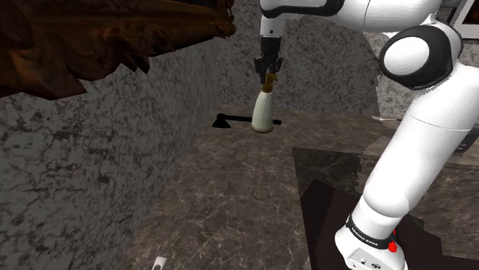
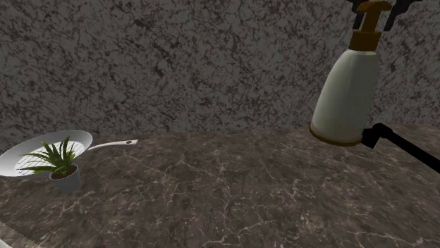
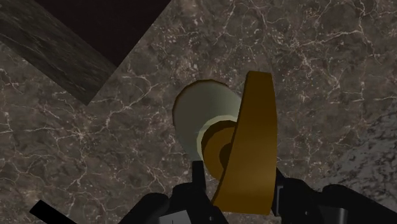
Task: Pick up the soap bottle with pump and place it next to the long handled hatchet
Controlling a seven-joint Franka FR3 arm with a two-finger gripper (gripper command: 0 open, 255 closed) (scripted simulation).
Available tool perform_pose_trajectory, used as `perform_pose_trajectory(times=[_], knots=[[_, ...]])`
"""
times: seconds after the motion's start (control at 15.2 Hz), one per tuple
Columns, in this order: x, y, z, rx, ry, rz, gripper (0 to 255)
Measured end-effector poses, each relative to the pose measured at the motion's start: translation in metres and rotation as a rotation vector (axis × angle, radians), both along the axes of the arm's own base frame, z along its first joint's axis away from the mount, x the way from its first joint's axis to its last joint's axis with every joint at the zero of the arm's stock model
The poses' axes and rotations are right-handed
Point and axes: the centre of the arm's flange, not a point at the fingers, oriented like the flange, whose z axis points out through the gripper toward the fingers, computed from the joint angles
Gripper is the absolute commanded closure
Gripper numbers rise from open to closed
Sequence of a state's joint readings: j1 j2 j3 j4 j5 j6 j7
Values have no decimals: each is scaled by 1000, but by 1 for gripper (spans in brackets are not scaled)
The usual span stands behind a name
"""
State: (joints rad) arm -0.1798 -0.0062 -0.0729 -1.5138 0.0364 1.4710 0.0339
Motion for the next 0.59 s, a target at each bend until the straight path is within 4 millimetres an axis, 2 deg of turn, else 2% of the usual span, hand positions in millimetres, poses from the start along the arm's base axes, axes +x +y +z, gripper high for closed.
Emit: perform_pose_trajectory(times=[0.59], knots=[[17, -109, -43, 0, 0, 0, 255]])
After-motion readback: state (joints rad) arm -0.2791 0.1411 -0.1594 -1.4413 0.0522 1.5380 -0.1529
